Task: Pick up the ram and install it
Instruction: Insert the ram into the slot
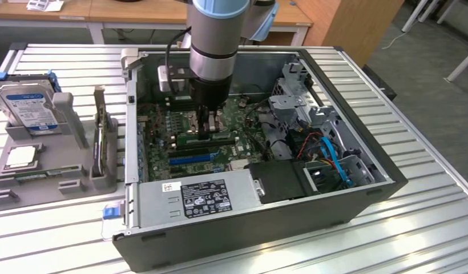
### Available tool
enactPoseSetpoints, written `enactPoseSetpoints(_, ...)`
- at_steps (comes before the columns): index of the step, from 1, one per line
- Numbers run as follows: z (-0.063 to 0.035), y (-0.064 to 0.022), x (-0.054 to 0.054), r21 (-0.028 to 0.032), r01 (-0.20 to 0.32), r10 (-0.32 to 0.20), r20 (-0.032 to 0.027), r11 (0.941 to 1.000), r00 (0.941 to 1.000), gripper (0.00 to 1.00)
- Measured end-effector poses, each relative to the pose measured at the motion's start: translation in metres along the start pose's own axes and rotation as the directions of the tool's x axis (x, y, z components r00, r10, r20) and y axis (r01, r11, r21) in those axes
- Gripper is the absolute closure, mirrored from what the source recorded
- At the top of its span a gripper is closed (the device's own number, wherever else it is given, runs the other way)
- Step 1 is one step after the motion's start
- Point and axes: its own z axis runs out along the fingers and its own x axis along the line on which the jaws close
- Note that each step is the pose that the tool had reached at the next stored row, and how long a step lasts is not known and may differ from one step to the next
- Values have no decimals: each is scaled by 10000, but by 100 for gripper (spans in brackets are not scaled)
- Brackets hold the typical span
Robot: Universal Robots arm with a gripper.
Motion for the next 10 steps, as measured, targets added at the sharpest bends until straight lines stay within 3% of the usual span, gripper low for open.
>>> enactPoseSetpoints(10, 52, 2, 0, 0, 1, -1, 0, 10000, 10000, 88)
